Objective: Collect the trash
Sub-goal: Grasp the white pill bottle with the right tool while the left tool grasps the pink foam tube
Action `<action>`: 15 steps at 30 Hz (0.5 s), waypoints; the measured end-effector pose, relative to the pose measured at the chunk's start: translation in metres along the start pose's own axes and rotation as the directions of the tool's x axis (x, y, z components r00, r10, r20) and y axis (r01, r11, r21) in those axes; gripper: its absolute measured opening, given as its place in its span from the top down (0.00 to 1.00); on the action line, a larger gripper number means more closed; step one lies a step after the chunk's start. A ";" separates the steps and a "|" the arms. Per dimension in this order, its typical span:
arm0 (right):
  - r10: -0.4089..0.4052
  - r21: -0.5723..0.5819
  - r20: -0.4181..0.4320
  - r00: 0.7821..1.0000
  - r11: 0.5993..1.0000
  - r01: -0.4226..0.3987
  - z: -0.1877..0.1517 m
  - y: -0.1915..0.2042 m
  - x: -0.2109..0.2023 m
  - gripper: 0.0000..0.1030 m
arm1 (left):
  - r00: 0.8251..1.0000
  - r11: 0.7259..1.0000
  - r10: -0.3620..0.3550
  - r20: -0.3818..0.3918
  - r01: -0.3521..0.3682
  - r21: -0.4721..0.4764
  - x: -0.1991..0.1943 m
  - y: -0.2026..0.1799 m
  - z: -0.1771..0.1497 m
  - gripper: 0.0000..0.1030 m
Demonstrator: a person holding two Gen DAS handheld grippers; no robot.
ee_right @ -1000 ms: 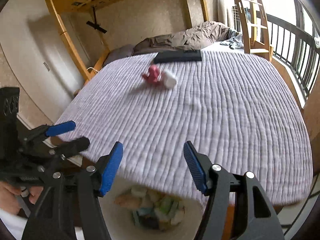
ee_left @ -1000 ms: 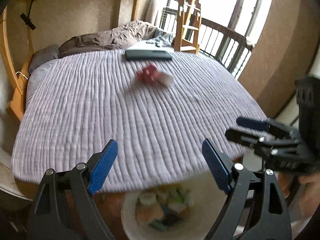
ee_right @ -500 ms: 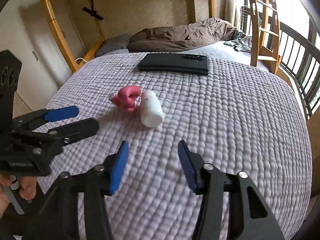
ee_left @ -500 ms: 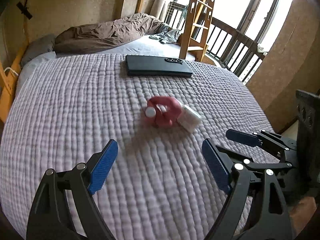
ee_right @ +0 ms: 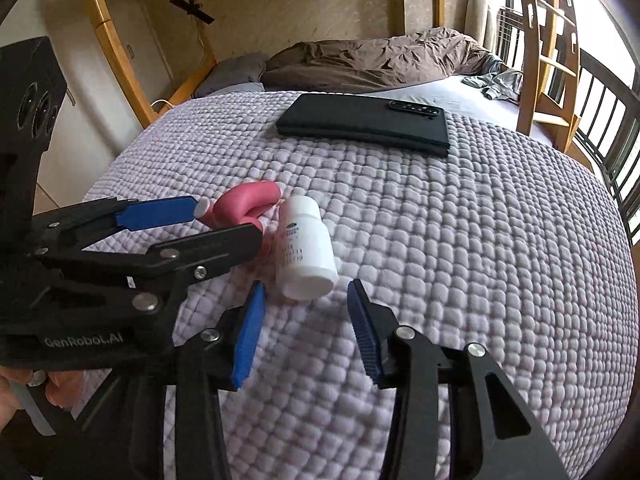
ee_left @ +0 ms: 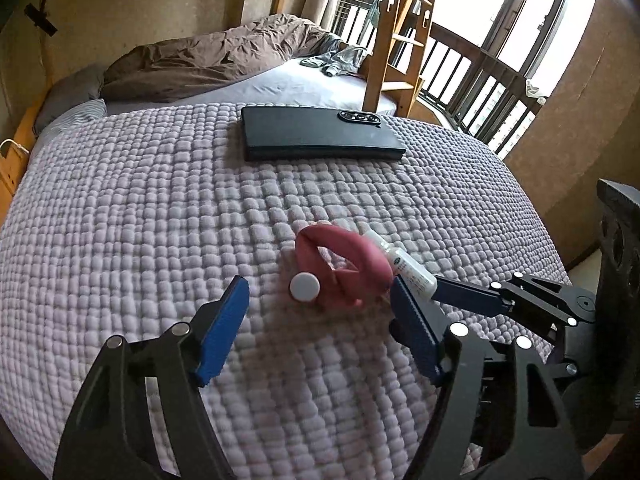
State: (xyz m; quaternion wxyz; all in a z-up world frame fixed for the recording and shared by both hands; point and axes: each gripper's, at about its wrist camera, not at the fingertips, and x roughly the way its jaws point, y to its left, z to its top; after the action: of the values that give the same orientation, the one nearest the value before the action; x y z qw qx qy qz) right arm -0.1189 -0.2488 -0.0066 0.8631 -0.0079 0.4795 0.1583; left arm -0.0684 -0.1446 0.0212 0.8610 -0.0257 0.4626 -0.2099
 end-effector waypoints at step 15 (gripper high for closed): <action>-0.040 -0.085 0.018 0.999 0.996 0.041 0.010 0.004 0.018 0.69 | 1.000 0.998 -0.005 -0.029 0.007 0.066 0.019 0.001 0.002 0.43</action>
State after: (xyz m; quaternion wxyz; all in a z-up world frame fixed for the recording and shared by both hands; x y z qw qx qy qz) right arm -0.1027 -0.2388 -0.0157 0.8687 -0.0533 0.4652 0.1613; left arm -0.0569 -0.1512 0.0069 0.8540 0.0041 0.4676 -0.2281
